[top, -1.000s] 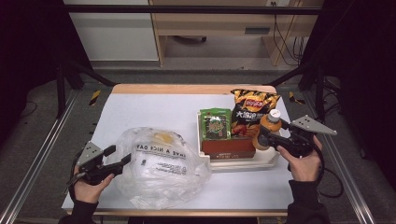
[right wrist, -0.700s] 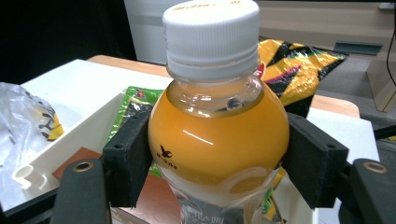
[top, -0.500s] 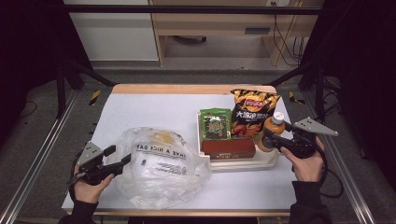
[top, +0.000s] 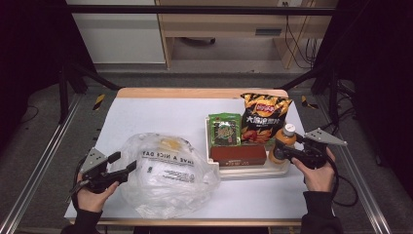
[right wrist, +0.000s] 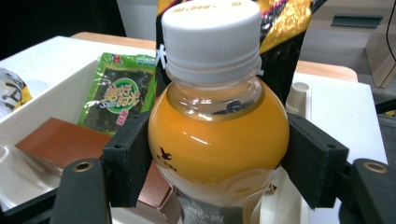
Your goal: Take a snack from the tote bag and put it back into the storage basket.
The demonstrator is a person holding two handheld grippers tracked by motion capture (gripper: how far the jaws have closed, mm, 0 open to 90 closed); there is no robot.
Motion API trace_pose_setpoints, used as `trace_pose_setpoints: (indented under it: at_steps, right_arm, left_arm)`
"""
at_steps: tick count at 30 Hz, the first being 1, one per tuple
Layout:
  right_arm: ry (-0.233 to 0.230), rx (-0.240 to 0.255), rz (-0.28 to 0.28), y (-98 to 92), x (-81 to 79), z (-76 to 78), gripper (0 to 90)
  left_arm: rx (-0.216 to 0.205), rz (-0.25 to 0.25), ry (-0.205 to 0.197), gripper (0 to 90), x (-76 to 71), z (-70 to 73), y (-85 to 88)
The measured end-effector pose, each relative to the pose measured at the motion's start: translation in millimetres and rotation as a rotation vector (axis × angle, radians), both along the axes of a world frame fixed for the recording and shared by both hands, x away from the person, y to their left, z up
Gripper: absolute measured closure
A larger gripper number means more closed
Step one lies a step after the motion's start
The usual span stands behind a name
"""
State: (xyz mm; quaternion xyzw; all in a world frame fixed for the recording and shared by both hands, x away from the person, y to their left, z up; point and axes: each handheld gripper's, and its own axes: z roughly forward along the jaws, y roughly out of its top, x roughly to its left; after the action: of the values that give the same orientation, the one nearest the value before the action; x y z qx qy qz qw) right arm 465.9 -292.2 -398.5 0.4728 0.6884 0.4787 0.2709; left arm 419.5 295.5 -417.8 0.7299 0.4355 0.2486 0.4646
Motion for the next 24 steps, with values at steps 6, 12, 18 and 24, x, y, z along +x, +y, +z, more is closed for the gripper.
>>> trace_pose_setpoints:
  at_steps: [6,12,18,24]
  right_arm:
    - [0.028,0.001,-0.002,-1.9,1.9,-10.6,30.3]
    - [0.049,-0.006,0.003,-2.2,4.0,-19.2,30.2]
    - [0.032,0.012,0.002,-3.8,2.2,-22.4,29.8]
    - [0.003,0.036,-0.028,-1.7,0.4,-23.6,21.6]
  left_arm:
    - [0.001,0.0,0.001,28.3,0.1,-0.1,-0.1]
    - [0.0,0.001,0.0,28.3,0.0,0.0,0.3]
    - [0.003,0.001,0.001,28.2,0.2,-0.3,0.0]
    - [0.0,0.002,0.003,27.2,0.3,-0.3,0.6]
